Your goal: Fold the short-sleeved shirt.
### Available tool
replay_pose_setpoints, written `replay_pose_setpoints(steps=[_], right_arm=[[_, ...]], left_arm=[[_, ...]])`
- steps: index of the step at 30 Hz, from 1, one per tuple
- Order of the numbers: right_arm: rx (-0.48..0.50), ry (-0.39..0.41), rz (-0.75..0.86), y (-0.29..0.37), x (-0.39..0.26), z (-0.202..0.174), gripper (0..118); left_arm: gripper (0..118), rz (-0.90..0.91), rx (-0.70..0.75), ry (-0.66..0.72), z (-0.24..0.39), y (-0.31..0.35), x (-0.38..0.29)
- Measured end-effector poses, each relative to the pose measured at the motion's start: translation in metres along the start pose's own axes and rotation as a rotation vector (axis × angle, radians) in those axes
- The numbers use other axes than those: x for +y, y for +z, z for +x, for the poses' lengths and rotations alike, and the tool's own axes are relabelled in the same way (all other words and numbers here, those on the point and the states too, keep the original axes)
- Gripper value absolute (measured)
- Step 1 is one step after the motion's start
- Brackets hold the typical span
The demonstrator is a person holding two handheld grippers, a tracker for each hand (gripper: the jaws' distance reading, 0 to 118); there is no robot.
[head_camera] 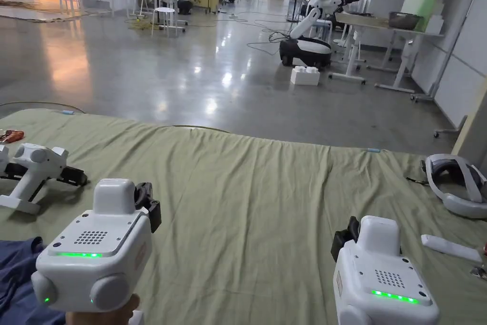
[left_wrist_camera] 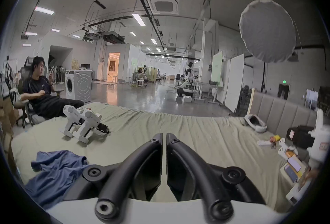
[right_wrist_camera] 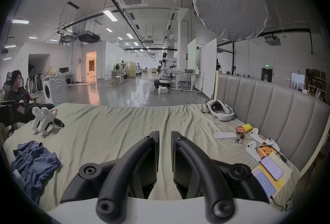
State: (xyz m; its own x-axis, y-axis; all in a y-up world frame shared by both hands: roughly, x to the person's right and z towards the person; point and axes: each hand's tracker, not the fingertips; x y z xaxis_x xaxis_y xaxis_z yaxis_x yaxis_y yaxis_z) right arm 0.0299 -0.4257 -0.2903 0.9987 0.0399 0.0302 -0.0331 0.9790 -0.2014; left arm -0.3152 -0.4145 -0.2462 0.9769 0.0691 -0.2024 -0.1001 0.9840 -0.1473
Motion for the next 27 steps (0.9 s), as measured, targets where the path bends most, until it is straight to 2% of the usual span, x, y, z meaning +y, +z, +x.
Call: replay_pose_setpoints(steps=[3,7,10,15,20,24,25,27], right_arm=[[0.025,0.029,-0.017,-0.001,0.003,-0.003,17],[0.054,0.068,-0.044,0.003,0.004,-0.012,17],[0.081,0.065,-0.070,0.003,0.003,-0.016,17],[0.121,0.097,-0.103,-0.003,-0.007,-0.027,17],[0.185,0.139,-0.169,-0.011,-0.021,-0.043,17],[0.228,0.156,-0.220,-0.011,-0.026,-0.057,17],[0.233,0.162,-0.230,-0.011,-0.028,-0.060,17],[0.242,0.177,-0.244,-0.015,-0.036,-0.063,17]], left_arm=[[7,-0.067,0.019,-0.042,-0.009,-0.004,-0.002],[7,-0.179,0.036,-0.001,-0.039,0.000,-0.006],[7,-0.274,0.067,0.015,-0.067,0.015,-0.006],[7,-0.457,0.161,-0.006,-0.140,0.036,-0.014],[7,-0.646,0.230,0.065,-0.214,0.046,-0.033],[8,-0.792,0.210,0.028,-0.246,0.032,-0.063],[12,-0.817,0.202,0.038,-0.252,0.028,-0.071],[36,-0.876,0.212,0.070,-0.264,0.013,-0.088]])
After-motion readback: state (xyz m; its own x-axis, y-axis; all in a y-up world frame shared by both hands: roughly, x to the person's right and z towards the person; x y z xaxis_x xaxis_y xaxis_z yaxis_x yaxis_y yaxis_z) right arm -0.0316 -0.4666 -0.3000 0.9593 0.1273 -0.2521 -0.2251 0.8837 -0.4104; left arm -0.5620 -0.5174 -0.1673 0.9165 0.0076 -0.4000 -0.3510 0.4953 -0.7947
